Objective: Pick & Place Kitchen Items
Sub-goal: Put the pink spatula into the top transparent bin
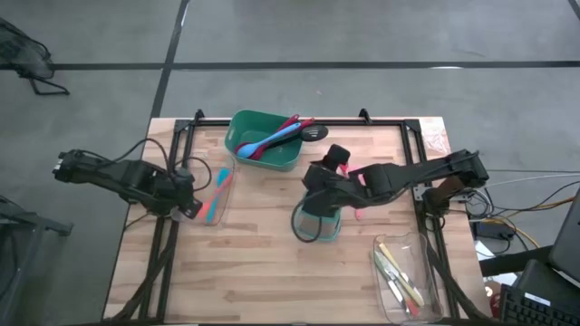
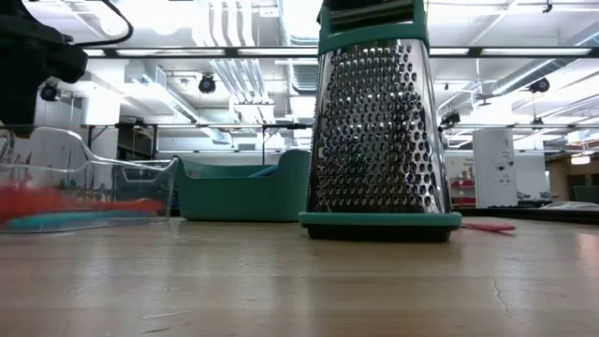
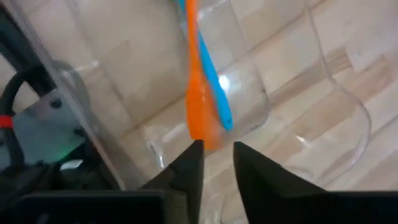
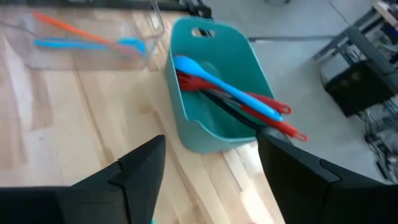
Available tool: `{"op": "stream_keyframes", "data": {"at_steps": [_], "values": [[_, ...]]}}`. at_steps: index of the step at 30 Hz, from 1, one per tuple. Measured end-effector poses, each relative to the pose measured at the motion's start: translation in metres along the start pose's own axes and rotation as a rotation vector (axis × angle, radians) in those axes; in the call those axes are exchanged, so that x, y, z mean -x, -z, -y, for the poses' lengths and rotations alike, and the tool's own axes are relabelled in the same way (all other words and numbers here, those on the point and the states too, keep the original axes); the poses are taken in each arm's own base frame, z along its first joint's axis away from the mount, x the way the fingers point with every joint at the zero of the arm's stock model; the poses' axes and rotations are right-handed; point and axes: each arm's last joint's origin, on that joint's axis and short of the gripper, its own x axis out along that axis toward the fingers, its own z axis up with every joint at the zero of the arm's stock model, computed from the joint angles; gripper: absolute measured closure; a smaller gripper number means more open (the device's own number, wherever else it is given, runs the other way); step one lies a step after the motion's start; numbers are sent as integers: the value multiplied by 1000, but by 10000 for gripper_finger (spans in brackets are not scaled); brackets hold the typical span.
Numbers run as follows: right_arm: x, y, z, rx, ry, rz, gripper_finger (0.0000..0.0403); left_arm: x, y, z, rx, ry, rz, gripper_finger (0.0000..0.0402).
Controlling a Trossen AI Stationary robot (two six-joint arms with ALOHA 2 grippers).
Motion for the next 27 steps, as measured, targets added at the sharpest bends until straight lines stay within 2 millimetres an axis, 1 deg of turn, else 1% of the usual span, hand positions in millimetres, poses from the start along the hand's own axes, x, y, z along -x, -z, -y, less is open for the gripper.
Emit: {"op": "stream_keyframes", "data": {"at_steps": [5, 8, 12, 15, 17, 21, 25, 27], "values": [[20, -8, 16, -32, -16, 55, 125, 0, -1, 4, -17, 16, 8, 258], [36, -11, 31, -63, -25, 88, 112, 3, -4, 9, -62, 74, 27, 238], [63, -8, 57, -125, -21, 121, 102, 13, -9, 21, -139, 208, 94, 231], [78, 0, 76, -200, 5, 121, 103, 26, -16, 33, -207, 345, 209, 230], [86, 8, 87, -270, 24, 109, 108, 38, -22, 43, -248, 460, 315, 230], [88, 32, 102, -418, 55, 52, 122, 60, -30, 65, -396, 735, 577, 229], [75, 59, 105, -492, 120, -38, 130, 76, -31, 85, -554, 927, 849, 229], [66, 70, 106, -534, 132, -86, 130, 78, -30, 94, -627, 982, 978, 229]]}}
